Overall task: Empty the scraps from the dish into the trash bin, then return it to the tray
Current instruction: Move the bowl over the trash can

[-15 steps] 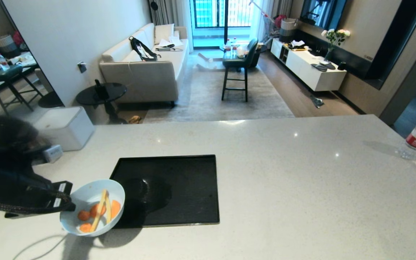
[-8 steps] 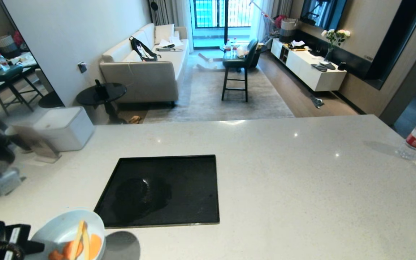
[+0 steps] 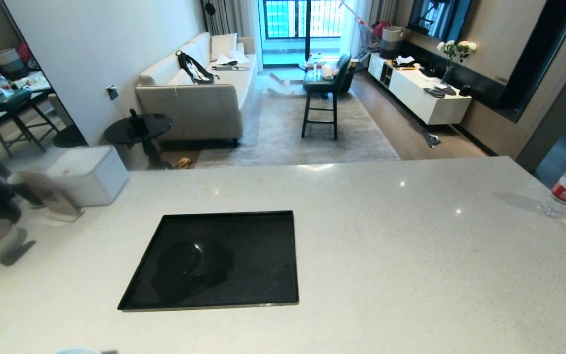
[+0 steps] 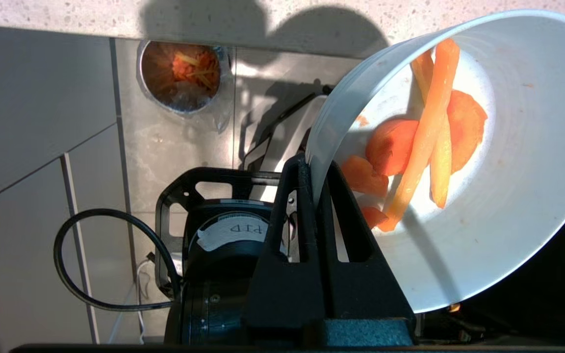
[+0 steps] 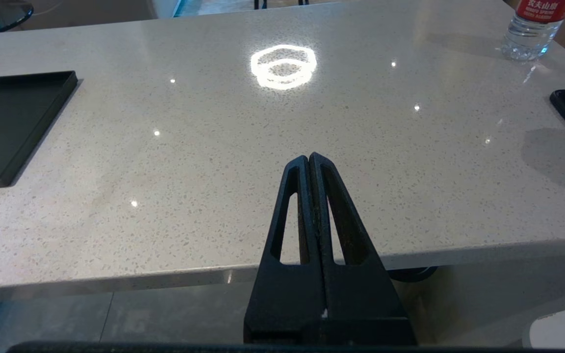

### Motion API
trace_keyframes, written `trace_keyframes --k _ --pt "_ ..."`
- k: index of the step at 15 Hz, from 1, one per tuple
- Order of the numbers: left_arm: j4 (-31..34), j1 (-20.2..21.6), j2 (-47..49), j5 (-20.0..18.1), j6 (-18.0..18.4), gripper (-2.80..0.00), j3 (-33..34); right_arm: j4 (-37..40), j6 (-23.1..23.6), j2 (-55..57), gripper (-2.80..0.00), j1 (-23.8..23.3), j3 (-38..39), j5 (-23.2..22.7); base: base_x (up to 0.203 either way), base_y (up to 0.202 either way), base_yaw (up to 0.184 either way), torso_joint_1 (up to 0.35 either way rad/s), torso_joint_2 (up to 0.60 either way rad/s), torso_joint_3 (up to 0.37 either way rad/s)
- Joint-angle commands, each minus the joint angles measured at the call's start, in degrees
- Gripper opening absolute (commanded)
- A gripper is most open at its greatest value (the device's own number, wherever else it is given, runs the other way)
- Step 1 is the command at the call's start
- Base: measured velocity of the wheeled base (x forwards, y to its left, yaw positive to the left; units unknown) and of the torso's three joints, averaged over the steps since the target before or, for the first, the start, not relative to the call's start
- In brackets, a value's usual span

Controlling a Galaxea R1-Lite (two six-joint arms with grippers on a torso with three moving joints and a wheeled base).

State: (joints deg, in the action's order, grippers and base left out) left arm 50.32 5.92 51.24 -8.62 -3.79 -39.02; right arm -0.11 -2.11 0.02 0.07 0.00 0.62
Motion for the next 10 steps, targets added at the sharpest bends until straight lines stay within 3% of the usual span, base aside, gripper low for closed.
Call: trace_keyframes --k 1,10 --pt "0.5 0.1 -1.9 -0.1 0.0 -2.8 0.3 -0.1 0.0 0.0 -2.8 0.0 -0.1 0.0 0.0 0.0 0.0 0.0 0.0 0.0" --pt "0.9 -0.1 -4.5 1.1 -0.1 -2.8 0.9 -0.1 0.0 0.0 -2.8 0.0 0.0 0.0 0.0 0.0 0.0 0.0 0.0 0.0"
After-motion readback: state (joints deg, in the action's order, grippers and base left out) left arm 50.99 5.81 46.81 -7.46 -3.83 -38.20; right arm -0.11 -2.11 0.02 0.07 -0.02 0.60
